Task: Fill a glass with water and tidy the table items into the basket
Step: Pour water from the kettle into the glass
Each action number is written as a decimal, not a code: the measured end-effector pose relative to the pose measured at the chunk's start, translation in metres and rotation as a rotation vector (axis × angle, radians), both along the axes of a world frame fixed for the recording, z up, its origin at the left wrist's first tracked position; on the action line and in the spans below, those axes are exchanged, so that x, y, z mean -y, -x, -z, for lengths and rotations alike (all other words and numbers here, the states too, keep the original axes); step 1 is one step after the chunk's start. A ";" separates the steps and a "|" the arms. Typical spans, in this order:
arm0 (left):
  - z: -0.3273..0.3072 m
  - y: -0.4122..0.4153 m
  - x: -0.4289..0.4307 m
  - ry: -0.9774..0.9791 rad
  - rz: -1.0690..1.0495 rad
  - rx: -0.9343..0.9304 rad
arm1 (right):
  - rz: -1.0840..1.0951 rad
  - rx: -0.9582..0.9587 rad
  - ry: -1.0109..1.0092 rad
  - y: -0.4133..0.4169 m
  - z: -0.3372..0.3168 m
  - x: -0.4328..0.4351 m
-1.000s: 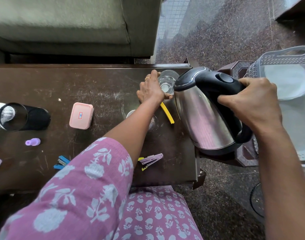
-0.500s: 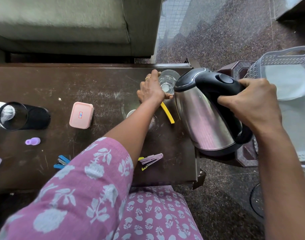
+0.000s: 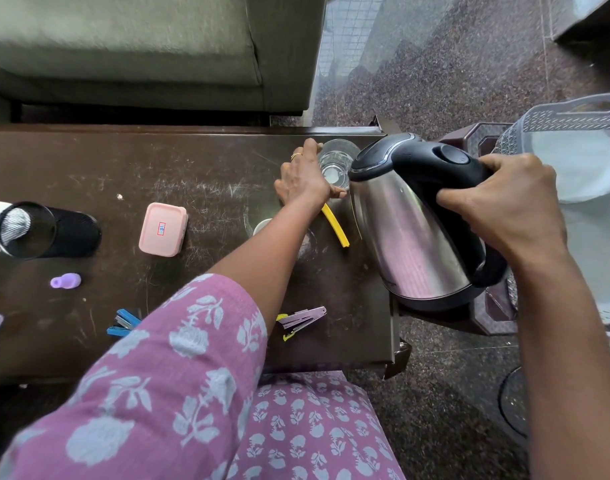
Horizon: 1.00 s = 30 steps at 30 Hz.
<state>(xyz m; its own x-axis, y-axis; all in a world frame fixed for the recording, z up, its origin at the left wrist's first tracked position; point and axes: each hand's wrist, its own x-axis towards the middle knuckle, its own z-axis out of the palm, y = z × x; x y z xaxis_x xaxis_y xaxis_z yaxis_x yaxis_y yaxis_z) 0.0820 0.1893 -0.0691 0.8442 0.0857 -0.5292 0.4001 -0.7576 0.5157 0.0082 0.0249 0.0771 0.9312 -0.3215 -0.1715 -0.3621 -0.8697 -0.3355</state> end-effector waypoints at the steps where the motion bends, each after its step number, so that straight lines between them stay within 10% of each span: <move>1: 0.000 0.000 0.000 0.003 -0.003 0.000 | 0.001 -0.003 -0.003 0.000 0.000 0.000; 30: 0.002 0.000 0.000 0.001 0.002 0.005 | -0.018 -0.030 -0.002 0.000 -0.004 -0.001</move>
<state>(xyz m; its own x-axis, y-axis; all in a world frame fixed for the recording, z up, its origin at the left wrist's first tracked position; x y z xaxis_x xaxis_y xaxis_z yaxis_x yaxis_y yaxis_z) 0.0823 0.1893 -0.0712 0.8471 0.0838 -0.5247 0.3961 -0.7577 0.5186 0.0083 0.0262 0.0809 0.9311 -0.3046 -0.2006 -0.3566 -0.8754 -0.3263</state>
